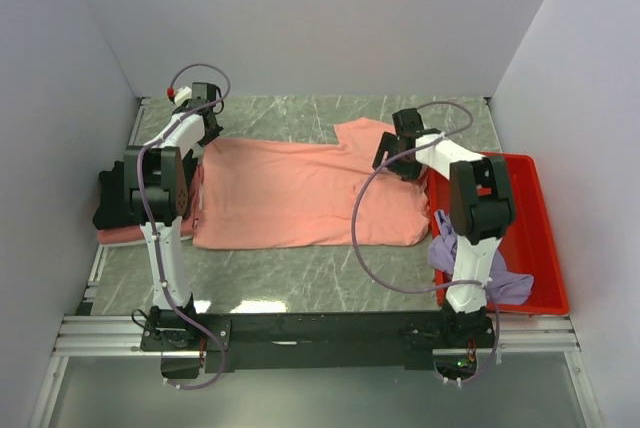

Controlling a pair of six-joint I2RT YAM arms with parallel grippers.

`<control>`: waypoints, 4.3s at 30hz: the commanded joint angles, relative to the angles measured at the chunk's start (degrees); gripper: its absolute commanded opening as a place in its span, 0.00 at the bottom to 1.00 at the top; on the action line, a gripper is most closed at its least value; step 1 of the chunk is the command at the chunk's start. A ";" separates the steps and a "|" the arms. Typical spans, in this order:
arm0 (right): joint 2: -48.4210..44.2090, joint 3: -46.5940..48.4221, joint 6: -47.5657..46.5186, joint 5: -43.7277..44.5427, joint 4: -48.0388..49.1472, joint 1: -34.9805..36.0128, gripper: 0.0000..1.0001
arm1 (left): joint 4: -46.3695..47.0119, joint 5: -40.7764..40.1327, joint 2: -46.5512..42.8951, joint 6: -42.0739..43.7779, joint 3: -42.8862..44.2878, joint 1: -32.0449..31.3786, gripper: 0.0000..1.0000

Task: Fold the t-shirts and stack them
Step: Fold the tshirt

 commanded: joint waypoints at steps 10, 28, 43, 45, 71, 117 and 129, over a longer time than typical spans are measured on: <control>-6.57 3.63 0.18 2.51 -6.79 -0.04 0.87 | 6.90 5.40 -1.85 4.31 -1.07 0.20 0.01; 27.08 54.79 -8.96 -1.01 -4.87 -0.39 0.89 | 7.78 6.55 -2.21 4.75 -1.69 0.11 0.01; 34.30 60.25 -8.88 2.23 -9.60 0.84 0.96 | 7.43 8.39 -1.24 3.96 -1.68 0.20 0.01; 34.83 60.51 -8.00 2.07 -10.12 0.84 0.96 | 7.34 8.57 -1.32 3.70 -2.03 0.20 0.01; 35.54 59.55 -7.46 7.25 -15.32 3.92 0.08 | 9.01 9.01 -6.51 4.05 -7.75 0.72 0.01; -3.56 14.21 -16.52 2.77 11.32 3.65 0.00 | 19.90 12.53 -20.56 4.67 -26.63 0.63 0.00; -20.27 -6.28 -14.94 5.31 11.14 4.71 0.00 | 22.20 9.63 -31.29 2.03 -39.47 0.64 0.00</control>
